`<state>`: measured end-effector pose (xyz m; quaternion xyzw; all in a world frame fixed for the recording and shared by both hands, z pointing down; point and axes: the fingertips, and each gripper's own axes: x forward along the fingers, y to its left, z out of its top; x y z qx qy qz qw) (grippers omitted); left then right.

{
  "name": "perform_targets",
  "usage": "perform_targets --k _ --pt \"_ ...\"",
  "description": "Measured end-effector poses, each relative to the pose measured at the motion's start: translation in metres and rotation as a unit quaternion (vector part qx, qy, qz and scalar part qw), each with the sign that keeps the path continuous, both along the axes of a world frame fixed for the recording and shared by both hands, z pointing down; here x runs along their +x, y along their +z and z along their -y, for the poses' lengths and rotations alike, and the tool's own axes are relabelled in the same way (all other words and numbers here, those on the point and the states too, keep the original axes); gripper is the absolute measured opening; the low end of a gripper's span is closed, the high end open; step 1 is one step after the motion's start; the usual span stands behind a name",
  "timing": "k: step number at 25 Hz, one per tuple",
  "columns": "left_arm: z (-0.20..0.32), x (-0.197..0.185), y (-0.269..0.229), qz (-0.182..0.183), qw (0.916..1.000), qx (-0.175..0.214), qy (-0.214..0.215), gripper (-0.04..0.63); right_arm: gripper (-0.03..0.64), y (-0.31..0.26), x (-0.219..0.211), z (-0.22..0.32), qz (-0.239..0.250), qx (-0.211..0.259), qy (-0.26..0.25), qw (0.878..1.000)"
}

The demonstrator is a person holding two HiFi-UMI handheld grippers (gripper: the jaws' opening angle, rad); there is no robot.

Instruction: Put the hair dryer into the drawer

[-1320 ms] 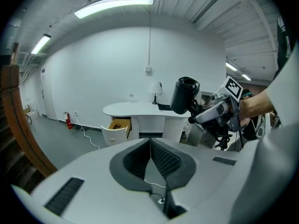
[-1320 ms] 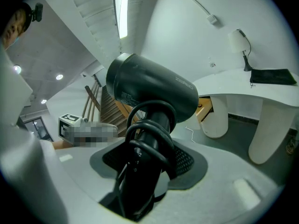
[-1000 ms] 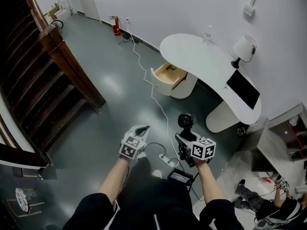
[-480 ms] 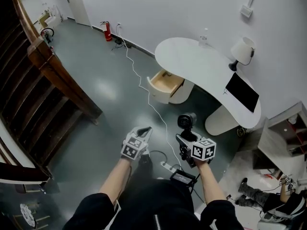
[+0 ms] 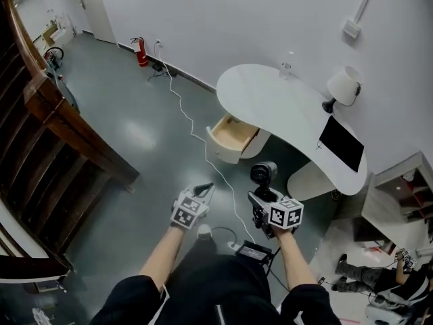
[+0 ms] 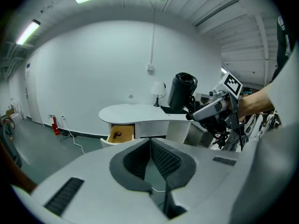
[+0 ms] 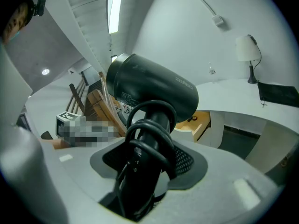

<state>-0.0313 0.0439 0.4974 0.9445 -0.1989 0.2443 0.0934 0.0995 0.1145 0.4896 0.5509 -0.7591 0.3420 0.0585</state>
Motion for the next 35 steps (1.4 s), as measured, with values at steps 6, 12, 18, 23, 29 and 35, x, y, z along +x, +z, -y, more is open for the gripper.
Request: perform_targets --k 6,12,18,23,29,35 --pt "0.05 -0.015 0.003 0.006 1.0 -0.002 0.004 0.015 0.233 -0.004 -0.006 0.049 -0.006 0.0 0.007 1.0" --pt "0.085 -0.014 0.003 0.001 1.0 -0.002 0.008 0.015 0.233 -0.004 -0.006 0.079 -0.009 -0.001 0.014 1.0" --pt "0.096 0.004 0.009 -0.002 0.9996 -0.015 0.026 0.015 0.233 0.0 0.0 0.096 -0.005 -0.008 0.025 1.0" --pt "0.115 0.026 0.016 0.003 0.9992 -0.019 0.035 0.015 0.233 0.007 0.019 0.12 -0.007 -0.015 0.022 1.0" --pt "0.164 0.058 0.028 0.013 0.9993 -0.027 0.022 0.015 0.233 0.019 0.051 0.165 -0.008 -0.018 0.006 1.0" --pt "0.214 0.099 0.014 0.009 0.9997 -0.021 0.009 0.015 0.233 0.021 0.082 0.224 -0.019 -0.018 -0.023 0.999"
